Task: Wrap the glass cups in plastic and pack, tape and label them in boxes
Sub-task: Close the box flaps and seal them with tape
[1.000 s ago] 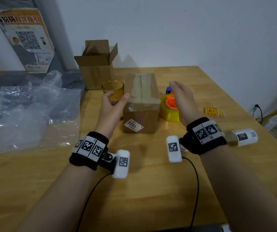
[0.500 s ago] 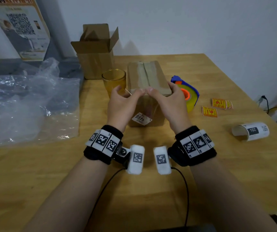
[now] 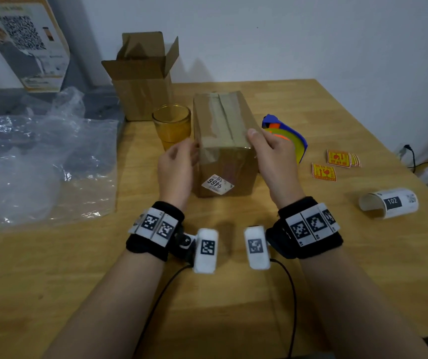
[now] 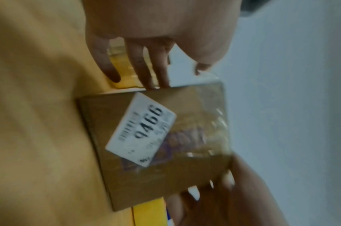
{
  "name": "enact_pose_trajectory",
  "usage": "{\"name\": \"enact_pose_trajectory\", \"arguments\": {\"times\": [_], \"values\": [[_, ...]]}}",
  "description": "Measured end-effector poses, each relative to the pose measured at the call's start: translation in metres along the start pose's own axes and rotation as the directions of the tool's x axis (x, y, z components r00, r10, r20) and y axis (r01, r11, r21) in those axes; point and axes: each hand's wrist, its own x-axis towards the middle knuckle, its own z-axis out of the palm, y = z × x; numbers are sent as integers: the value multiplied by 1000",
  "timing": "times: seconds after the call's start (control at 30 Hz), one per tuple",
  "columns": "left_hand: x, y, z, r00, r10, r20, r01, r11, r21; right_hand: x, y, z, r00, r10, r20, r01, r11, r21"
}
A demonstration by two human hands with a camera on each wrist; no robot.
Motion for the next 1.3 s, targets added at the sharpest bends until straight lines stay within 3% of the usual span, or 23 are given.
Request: {"name": "enact_pose_trajectory", "arguments": {"times": [0.17,0.27,0.37,0.53,0.67,1.13,1.3], "values": [[4,-10,-8,999,49,11,-49,999,19,2,4,3,999,34,-4,-34,996,87],[-2,-1,-8,998,-41,48,46,994,-101,2,7,3,999,39,-6,-38,995,96],[-2,6,-13,991,-100,87,109,988,-107,1,6,2,999,49,-3,-48,993,109],[-2,14,-30,949,-60,310,59,998,14,2,9,4,998,68,1,-67,991,114],[6,14,-47,899,-59,434,86,995,-44,1,9,5,997,75,-3,-74,990,119],[19,15,-59,813,-181,554,148,984,103,-4,2,4,999,51,3,-51,994,92],[12,18,-57,836,-109,538,59,992,110,-4,2,4,999,51,-2,-51,995,88]]}}
